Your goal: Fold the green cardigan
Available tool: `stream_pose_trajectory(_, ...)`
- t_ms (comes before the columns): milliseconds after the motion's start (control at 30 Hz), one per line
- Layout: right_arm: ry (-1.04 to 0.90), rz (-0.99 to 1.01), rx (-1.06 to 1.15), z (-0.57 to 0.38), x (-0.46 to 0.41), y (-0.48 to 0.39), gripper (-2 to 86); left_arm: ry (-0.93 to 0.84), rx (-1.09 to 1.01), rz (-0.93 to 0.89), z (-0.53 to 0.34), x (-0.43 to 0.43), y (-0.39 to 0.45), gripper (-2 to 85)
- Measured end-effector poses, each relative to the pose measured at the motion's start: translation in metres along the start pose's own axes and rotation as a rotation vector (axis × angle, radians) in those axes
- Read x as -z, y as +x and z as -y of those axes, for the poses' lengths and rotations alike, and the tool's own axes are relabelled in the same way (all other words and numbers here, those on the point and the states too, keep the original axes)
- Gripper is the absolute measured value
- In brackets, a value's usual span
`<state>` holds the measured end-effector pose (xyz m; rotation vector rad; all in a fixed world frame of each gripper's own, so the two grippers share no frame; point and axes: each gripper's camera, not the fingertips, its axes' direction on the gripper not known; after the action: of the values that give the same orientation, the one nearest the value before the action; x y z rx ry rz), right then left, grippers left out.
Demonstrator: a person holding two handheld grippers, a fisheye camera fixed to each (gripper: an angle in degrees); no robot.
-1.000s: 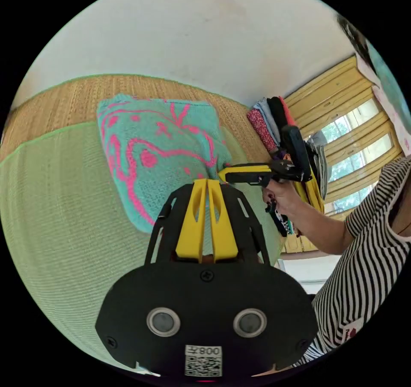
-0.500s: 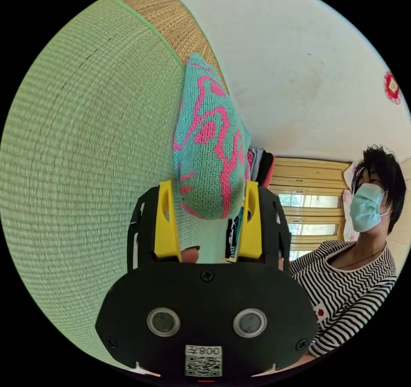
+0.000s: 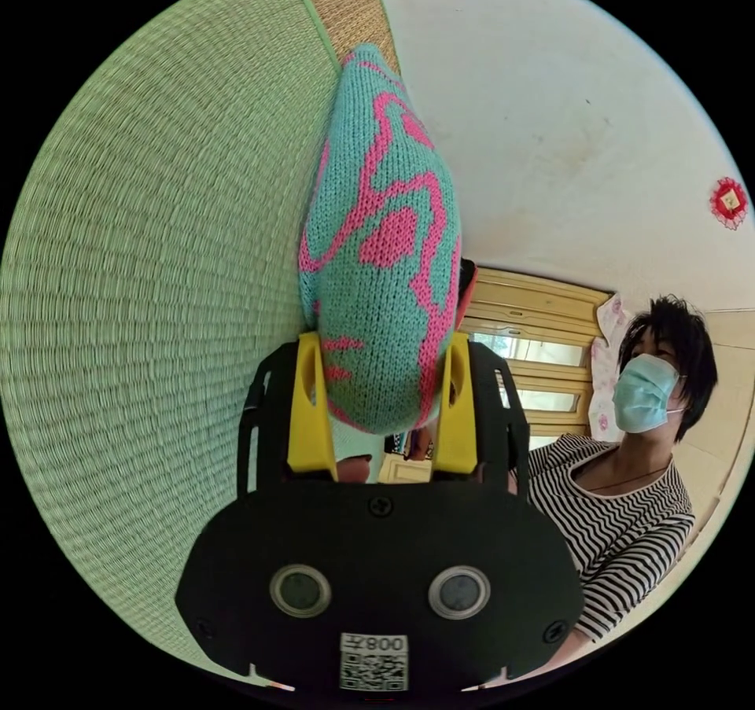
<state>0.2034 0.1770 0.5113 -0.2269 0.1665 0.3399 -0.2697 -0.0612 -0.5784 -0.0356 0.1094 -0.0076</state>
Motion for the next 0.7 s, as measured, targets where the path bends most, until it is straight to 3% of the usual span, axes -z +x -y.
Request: stream_pose_trajectory(700,-0.092,-0.018,0.089,-0.058,0.091,-0.113,3.1,-0.075,0.003,-0.025,-0.067,-0.034,0.091,16.4)
